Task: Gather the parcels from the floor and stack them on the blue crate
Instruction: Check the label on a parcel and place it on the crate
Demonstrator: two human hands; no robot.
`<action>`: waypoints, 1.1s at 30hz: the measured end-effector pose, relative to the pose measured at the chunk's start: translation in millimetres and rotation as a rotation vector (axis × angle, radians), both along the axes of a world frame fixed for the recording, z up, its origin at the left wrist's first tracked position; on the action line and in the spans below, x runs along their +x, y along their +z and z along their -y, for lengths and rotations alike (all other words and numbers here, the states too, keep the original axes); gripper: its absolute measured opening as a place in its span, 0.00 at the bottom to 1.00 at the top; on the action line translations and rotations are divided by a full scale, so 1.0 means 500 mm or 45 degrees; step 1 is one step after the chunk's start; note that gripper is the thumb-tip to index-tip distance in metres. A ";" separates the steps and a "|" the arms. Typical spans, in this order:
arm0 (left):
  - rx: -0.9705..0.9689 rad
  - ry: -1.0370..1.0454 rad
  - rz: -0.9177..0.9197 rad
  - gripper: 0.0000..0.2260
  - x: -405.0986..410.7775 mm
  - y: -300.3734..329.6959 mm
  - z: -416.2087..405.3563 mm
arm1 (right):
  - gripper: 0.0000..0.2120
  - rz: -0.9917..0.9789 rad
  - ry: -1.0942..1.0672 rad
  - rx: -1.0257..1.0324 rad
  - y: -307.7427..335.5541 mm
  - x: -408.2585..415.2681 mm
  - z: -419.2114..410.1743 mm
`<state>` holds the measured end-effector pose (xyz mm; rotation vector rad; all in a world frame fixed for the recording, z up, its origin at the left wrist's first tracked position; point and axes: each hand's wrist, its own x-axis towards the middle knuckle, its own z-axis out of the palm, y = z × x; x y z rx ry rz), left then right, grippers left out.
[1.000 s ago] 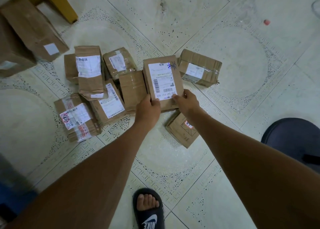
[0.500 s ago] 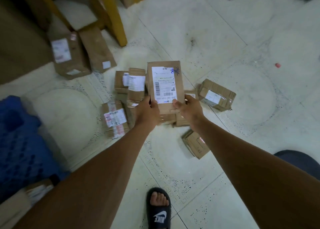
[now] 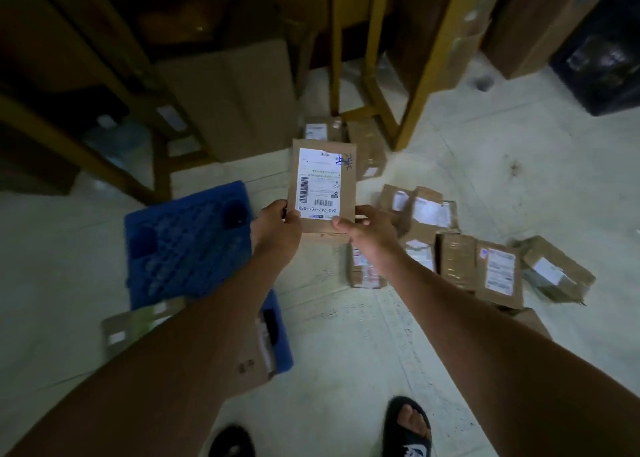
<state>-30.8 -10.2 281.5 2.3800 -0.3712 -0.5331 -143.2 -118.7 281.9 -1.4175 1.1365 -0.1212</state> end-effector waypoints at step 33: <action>0.015 -0.613 -0.035 0.12 0.364 -0.195 -0.473 | 0.16 -0.269 0.158 -0.256 -0.222 0.266 -0.339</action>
